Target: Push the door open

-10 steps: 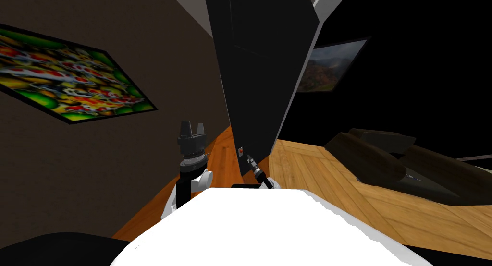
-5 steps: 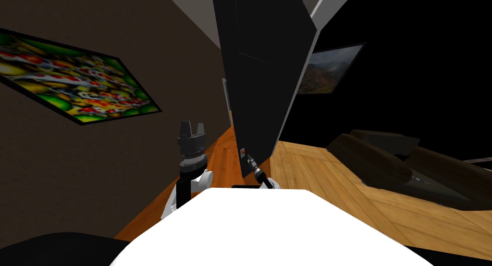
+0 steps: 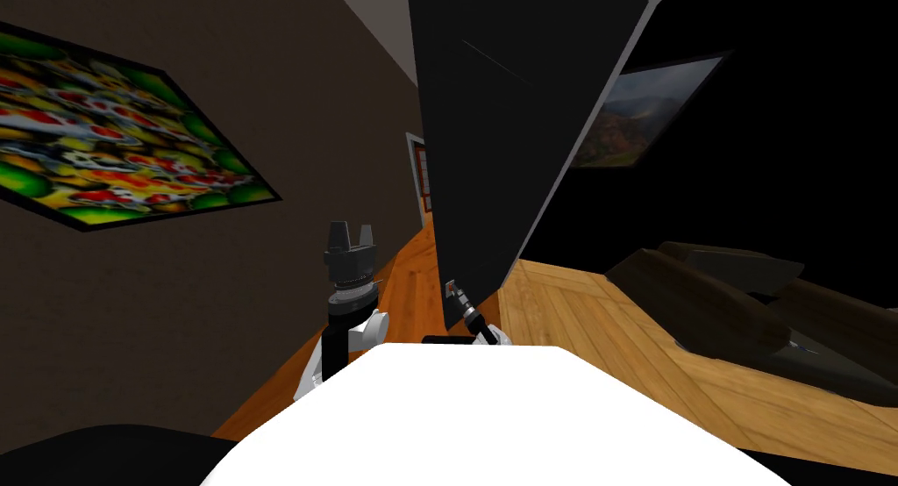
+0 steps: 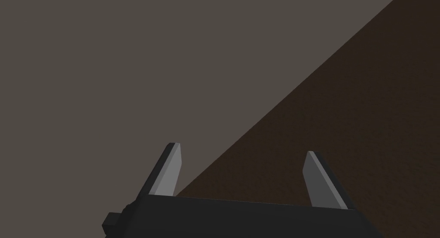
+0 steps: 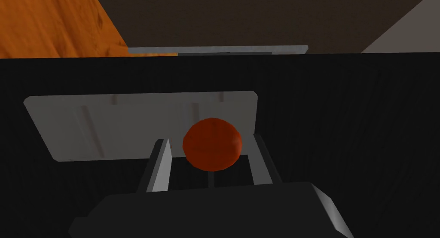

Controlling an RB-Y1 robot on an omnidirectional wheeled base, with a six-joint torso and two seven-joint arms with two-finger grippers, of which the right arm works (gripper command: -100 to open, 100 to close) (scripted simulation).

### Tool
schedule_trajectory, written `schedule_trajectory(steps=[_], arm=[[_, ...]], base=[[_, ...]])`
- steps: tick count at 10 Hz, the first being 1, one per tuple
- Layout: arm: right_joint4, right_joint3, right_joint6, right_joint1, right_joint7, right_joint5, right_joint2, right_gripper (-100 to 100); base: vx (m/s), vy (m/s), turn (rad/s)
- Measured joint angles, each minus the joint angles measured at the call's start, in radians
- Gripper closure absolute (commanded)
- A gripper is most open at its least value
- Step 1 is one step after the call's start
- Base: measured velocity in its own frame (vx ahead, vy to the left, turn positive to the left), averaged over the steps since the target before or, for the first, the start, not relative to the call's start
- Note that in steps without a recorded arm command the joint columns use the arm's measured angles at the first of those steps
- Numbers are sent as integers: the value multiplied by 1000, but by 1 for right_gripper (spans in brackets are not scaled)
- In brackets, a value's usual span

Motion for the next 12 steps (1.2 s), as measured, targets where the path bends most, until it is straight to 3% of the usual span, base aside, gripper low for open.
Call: schedule_trajectory(steps=[5,8,12], arm=[[3,0,5,2,0,0,-2,100],[-8,-28,20,17,10,-6,-9,100],[19,-82,12,-4,21,-20,5,100]], base=[[-2,9,-8],[111,156,-53],[159,186,-51]])
